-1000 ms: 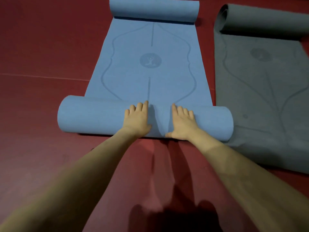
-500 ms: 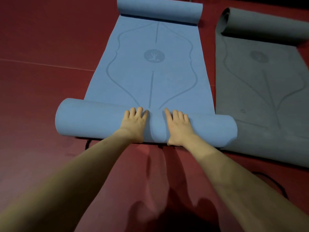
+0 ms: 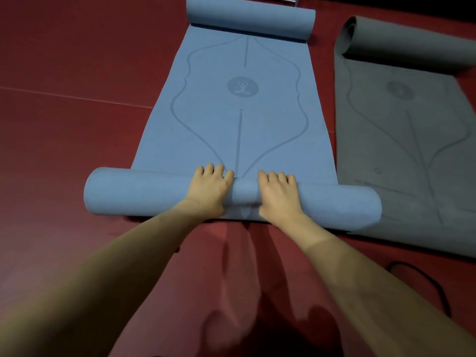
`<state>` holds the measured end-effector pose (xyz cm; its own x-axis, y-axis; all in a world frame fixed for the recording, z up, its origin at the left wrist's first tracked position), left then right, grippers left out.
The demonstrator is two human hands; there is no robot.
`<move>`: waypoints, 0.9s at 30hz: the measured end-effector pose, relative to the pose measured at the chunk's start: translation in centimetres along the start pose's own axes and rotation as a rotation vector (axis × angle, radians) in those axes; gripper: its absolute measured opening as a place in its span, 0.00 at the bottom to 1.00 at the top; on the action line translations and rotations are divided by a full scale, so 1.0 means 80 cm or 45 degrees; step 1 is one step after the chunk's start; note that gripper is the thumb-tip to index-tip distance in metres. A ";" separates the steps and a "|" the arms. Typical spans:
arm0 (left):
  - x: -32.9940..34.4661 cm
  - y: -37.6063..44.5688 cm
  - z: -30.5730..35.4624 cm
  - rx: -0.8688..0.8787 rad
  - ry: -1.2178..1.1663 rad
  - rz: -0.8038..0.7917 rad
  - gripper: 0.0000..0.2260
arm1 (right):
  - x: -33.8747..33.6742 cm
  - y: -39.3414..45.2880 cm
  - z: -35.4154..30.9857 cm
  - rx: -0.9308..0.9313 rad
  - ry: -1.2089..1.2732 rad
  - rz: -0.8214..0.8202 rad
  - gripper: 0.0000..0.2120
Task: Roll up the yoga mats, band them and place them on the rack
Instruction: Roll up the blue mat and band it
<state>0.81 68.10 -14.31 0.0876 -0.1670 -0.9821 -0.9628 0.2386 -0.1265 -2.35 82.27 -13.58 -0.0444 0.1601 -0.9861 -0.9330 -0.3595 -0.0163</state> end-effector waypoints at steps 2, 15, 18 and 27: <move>-0.008 0.004 -0.007 0.058 -0.045 0.027 0.29 | -0.006 -0.001 0.002 0.037 -0.013 0.224 0.26; -0.080 0.010 -0.032 -0.035 0.087 0.161 0.34 | -0.070 0.023 0.027 -0.088 0.363 -0.165 0.32; -0.091 0.011 -0.038 -0.011 0.199 0.300 0.34 | -0.086 0.039 0.035 -0.028 0.345 -0.105 0.39; -0.114 0.046 -0.038 -0.029 -0.044 0.009 0.37 | -0.095 0.068 0.049 -0.022 0.170 0.051 0.35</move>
<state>-4.32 67.59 -5.39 0.0892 -0.1325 -0.9872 -0.9690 0.2179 -0.1168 -8.53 82.72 -5.50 -0.0325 0.0216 -0.9992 -0.9250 -0.3793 0.0219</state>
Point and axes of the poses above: each hand's wrist, its own y-axis towards the middle knuckle, its own x-axis out of the palm, z = x × y, the point moved 4 cm from there along y, towards the middle knuckle, and after that the axes turned 8 degrees about x, right-handed, at the moved point
